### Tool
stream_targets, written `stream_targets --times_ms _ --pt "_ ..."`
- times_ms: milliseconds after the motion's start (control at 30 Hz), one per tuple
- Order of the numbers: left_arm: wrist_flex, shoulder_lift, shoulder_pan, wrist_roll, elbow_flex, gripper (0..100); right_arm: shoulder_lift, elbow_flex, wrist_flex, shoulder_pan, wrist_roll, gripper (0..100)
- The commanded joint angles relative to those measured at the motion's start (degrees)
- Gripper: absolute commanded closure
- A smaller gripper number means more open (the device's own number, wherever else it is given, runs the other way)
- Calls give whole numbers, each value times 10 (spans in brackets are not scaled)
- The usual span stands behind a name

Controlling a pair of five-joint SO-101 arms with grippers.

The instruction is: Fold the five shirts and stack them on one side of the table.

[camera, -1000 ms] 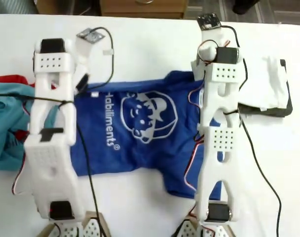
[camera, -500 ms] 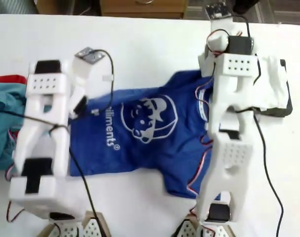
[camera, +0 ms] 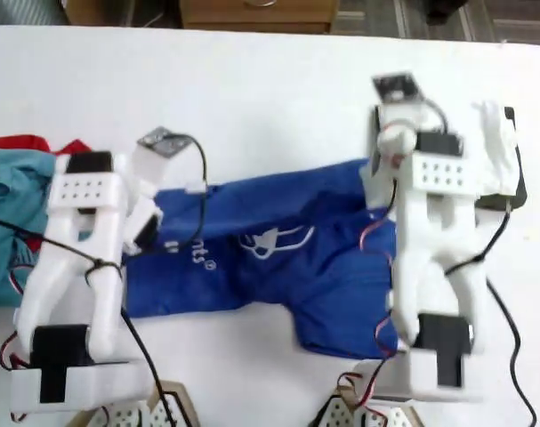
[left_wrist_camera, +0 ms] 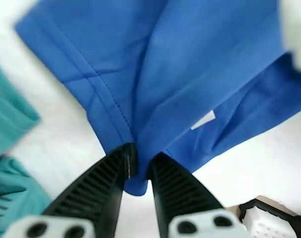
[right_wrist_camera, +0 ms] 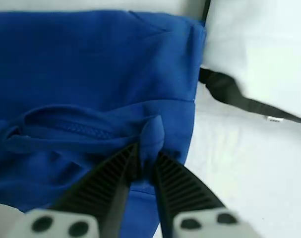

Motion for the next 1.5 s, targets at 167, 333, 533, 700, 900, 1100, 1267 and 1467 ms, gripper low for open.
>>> stream_targets --times_ms 167,333,533,700,900,1100,1267,1467 --pt "11 -29 5 2 32 974 -209 156 -49 44 61 981" --pt "11 -29 6 0 49 974 -292 218 -16 57 115 981" --pt "-51 -29 27 1 136 974 -340 305 -21 57 147 981" --pt "-62 -29 32 3 169 974 -361 334 -17 57 147 981" --pt "-51 -59 30 1 173 974 -398 335 32 55 155 981" --pt "-18 -162 32 0 173 974 -446 375 44 56 178 981" --pt "-43 -185 34 -1 217 974 -495 418 49 57 179 981" --pt "-122 -164 33 -1 291 974 -543 436 66 57 185 981"
